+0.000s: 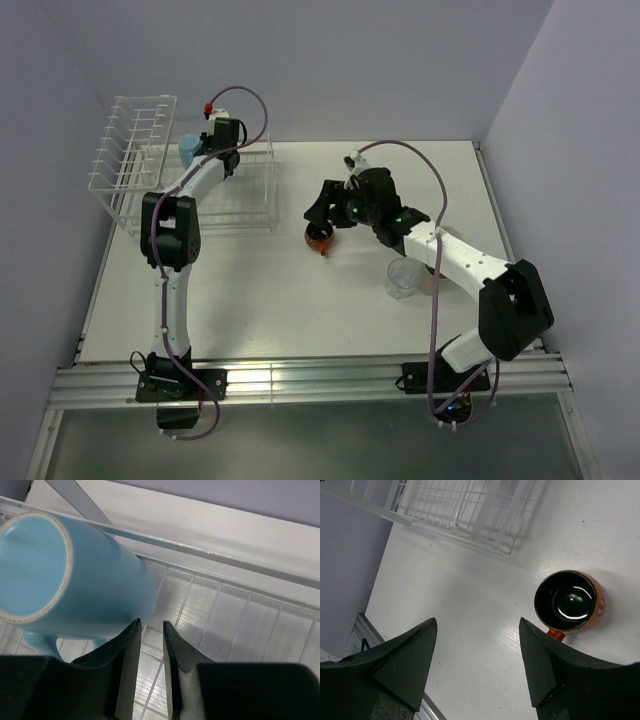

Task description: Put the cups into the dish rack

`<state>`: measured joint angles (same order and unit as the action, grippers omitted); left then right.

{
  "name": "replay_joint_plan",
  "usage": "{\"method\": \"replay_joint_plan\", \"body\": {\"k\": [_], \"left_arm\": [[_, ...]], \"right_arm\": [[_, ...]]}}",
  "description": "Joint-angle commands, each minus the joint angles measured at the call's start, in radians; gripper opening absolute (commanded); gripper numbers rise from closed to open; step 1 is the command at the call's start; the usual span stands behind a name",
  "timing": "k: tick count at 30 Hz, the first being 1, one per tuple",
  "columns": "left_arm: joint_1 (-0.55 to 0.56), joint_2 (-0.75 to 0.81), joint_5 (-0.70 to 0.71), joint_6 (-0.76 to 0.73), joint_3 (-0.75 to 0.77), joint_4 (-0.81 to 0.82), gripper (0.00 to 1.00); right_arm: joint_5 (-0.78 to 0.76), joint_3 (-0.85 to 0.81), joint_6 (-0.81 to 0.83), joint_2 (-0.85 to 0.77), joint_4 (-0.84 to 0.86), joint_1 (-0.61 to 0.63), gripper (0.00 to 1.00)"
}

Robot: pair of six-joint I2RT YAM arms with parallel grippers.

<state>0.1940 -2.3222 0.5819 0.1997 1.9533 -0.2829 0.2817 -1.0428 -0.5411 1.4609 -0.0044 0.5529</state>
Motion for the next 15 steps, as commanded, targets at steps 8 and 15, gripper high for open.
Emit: {"method": "replay_joint_plan", "body": {"k": [8, 15], "left_arm": [[-0.019, -0.003, 0.021, -0.003, 0.026, 0.008, 0.30], [-0.022, -0.014, 0.016, 0.000, 0.024, 0.007, 0.30]], "right_arm": [[-0.070, -0.198, 0.015, 0.151, 0.058, 0.070, 0.73], [-0.164, -0.332, 0.015, 0.295, 0.060, 0.105, 0.71]]}}
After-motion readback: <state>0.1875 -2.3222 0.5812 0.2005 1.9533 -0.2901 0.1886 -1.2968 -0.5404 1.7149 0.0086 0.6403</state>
